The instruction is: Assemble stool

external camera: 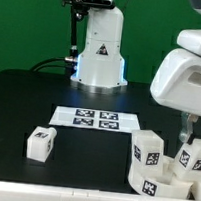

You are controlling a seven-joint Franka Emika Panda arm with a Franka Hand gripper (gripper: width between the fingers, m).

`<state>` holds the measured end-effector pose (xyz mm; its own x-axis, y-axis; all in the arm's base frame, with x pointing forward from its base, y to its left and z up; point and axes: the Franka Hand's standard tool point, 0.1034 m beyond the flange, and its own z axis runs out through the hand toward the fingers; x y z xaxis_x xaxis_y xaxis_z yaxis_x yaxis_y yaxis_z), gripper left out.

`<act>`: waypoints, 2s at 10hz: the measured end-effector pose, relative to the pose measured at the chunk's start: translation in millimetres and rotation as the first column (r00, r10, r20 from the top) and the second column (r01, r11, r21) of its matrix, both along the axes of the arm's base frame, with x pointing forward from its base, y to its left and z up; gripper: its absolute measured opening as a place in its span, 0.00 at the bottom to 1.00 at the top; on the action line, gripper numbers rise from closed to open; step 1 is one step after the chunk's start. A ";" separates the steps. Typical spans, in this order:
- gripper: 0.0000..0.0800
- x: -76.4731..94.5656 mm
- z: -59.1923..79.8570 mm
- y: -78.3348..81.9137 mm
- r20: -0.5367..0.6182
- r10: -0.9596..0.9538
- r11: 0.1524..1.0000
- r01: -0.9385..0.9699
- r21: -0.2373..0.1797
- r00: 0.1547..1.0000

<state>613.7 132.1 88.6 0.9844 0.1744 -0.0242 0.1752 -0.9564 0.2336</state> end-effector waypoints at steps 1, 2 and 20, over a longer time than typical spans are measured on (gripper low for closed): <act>0.42 0.2 0.1 -1.0 0.021 -0.086 0.996 0.086 0.002 0.996; 0.42 1.6 -0.4 -6.6 0.044 -0.225 0.974 0.224 0.024 0.973; 0.70 10.5 -4.5 -22.0 -0.164 -0.788 -0.616 0.760 0.206 -0.594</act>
Offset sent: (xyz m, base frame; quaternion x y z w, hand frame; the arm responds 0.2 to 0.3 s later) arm -0.0084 -0.0076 -0.0069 0.1947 -0.2354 0.5179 0.7990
